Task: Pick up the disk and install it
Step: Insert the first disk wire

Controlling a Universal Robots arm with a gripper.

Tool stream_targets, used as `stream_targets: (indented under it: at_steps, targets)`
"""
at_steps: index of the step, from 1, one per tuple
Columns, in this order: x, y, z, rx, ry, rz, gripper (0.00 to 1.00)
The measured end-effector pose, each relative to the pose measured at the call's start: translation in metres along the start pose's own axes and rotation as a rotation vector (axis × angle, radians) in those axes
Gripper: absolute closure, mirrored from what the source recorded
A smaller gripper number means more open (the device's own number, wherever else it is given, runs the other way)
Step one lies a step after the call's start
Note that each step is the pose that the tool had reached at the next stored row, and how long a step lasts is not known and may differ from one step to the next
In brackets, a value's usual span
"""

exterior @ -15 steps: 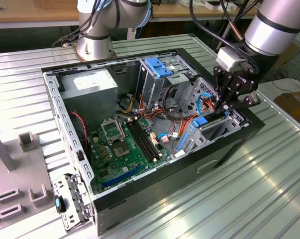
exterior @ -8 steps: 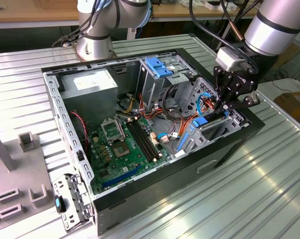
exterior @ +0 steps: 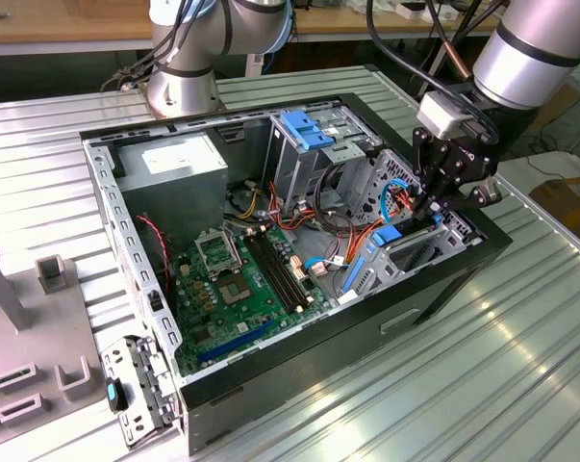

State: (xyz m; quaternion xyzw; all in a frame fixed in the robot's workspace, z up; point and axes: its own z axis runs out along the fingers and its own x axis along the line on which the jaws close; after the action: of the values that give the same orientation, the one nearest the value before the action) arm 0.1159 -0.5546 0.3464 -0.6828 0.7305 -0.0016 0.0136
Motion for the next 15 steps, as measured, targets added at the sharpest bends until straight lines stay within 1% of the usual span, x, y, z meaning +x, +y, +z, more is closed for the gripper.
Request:
stream_targets:
  at_steps: [2, 7, 11, 15]
  targets:
    - [0.0001, 0.0, -0.0004, -0.0002, -0.0004, -0.011, 0.83]
    - [0.0, 0.0, -0.0014, 0.0005, -0.0008, -0.013, 0.83]
    - [0.0001, 0.0011, -0.0014, 0.0091, -0.002, -0.014, 0.83]
    - [0.0003, 0.0015, -0.0011, 0.0098, -0.002, -0.014, 0.83]
